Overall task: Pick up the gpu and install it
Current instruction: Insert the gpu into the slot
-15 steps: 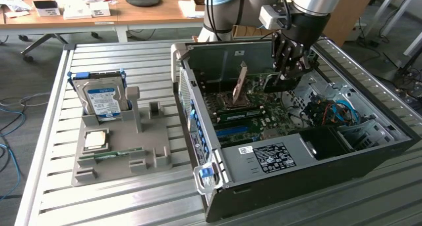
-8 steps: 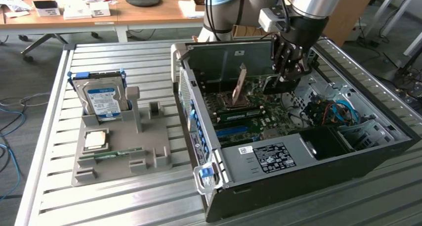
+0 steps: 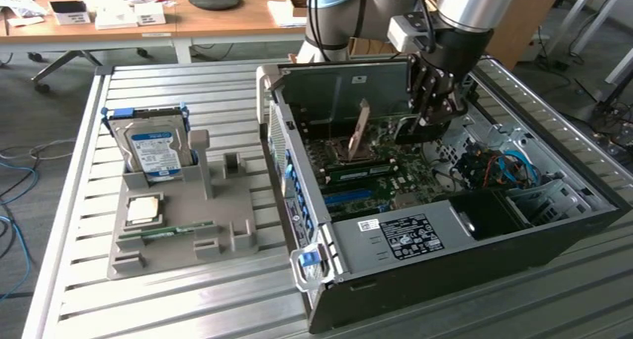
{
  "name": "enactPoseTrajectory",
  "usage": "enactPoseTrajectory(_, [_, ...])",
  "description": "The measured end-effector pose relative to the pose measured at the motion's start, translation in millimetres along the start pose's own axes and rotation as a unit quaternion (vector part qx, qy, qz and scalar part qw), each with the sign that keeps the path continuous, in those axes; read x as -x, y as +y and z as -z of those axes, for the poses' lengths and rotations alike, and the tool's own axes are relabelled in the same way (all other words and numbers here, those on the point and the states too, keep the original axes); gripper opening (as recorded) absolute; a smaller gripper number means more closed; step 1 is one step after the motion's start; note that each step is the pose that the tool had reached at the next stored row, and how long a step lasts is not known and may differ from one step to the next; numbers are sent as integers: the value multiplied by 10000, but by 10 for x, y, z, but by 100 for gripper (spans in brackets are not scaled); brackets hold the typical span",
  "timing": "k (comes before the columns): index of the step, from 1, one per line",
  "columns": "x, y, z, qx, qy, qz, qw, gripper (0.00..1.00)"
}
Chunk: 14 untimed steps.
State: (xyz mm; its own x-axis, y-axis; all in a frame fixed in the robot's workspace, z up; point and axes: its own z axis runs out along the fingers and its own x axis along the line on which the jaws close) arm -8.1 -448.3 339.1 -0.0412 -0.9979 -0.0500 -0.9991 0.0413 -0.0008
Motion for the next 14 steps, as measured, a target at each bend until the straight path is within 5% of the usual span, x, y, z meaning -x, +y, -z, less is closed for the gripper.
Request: enactPoseTrajectory(14, [-4, 5, -63, 5, -2, -1, 10000, 27])
